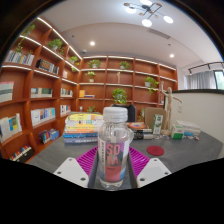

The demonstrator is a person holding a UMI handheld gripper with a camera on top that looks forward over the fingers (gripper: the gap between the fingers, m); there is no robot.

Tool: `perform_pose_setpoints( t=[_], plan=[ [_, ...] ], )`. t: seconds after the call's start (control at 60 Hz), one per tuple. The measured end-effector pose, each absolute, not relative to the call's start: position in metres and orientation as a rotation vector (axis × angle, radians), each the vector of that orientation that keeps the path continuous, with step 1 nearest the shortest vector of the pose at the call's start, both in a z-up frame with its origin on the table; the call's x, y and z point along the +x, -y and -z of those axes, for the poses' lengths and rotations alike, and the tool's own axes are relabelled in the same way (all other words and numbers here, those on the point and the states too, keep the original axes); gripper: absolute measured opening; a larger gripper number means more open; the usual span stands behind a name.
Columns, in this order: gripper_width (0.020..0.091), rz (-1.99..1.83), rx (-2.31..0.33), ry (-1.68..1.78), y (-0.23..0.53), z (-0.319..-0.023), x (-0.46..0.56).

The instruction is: Pour water

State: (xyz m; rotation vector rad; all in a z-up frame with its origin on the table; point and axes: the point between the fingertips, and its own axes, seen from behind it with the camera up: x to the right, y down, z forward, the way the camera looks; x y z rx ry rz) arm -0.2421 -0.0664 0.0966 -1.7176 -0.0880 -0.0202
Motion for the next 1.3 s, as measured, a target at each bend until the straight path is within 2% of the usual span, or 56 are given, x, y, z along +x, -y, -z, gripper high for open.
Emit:
perform_pose_setpoints(
  t=[0.117, 0.167, 0.25, 0.467, 0.583, 0.85, 0.867, 0.967, 0.983, 1.0, 1.033, 1.117, 1.233, 1.3],
  plan=[
    [0.0463, -0.016, -1.708, 0.055, 0.061, -0.096, -0.242],
    [0.0403, -0.032, -1.696, 0.047, 0.059, -0.095, -0.242],
    [0.0348, -0.029, -1.702, 0.055, 0.058, -0.094, -0.242],
    [0.0348, -0.009, -1.731, 0.026, 0.058, -0.095, -0.239],
    [0.0349, -0.068, -1.739, -0.059, 0.043, -0.114, -0.251],
    [0.0348, -0.75, -1.65, -0.52, -0.021, -0.146, -0.332],
    [0.0348, -0.797, -1.629, -0.557, -0.032, -0.141, -0.327],
    [0.0349, -1.065, -1.506, -0.818, -0.051, -0.147, -0.326],
    [0.0349, -1.105, -1.485, -0.867, -0.04, -0.157, -0.335],
    [0.0348, -1.142, -1.454, -0.887, -0.056, -0.149, -0.326],
    [0.0348, -1.218, -1.406, -0.937, -0.06, -0.155, -0.325],
    [0.0348, -1.316, -1.329, -1.055, -0.067, -0.162, -0.317],
    [0.0348, -1.409, -1.282, -1.206, -0.091, -0.153, -0.308],
    [0.0348, -1.476, -1.22, -1.287, -0.094, -0.157, -0.305]
  ],
)
